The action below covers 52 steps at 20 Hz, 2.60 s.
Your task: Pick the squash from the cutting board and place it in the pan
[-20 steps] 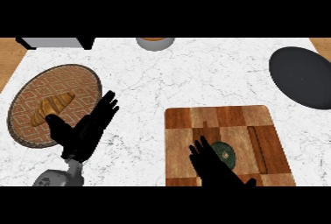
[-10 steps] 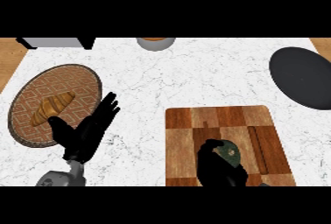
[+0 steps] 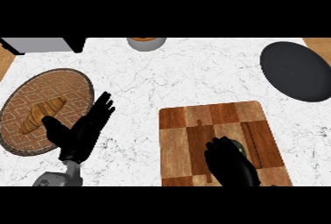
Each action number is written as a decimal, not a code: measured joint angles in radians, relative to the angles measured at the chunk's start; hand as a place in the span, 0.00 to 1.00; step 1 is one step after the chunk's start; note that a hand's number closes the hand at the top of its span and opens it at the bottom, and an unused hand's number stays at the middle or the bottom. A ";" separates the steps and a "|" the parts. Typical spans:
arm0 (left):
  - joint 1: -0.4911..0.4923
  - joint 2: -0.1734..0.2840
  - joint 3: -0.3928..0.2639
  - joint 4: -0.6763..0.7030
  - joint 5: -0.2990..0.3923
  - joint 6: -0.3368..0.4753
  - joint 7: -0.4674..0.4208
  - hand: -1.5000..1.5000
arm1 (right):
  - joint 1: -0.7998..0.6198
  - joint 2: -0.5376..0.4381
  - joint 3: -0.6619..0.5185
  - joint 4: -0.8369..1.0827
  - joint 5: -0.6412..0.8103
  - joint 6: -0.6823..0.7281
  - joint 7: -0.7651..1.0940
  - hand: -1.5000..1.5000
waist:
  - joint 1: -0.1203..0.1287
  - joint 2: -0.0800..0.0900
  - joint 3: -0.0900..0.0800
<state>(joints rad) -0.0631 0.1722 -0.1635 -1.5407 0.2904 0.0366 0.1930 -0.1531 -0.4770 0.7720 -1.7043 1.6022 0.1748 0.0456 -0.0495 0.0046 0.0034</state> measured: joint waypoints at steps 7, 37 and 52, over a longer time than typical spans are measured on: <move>0.024 0.009 0.022 -0.004 0.010 -0.002 -0.011 0.50 | 0.163 0.035 -0.357 -0.143 -0.396 -0.130 0.014 1.00 | -0.022 -0.006 0.001; -0.001 -0.024 -0.011 -0.023 -0.025 -0.054 0.017 0.50 | -0.249 -0.057 -1.107 0.714 -1.123 -0.315 -0.508 1.00 | 0.079 0.004 -0.002; -0.058 -0.063 -0.038 -0.012 -0.048 -0.049 0.033 0.50 | -0.584 -0.164 -1.264 1.324 -1.131 -0.510 -0.744 1.00 | 0.126 0.029 0.004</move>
<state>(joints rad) -0.1209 0.1092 -0.2013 -1.5523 0.2426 -0.0127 0.2260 -0.7368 -0.6415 -0.4921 -0.3799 0.4713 -0.3354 -0.6989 0.0765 0.0333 0.0072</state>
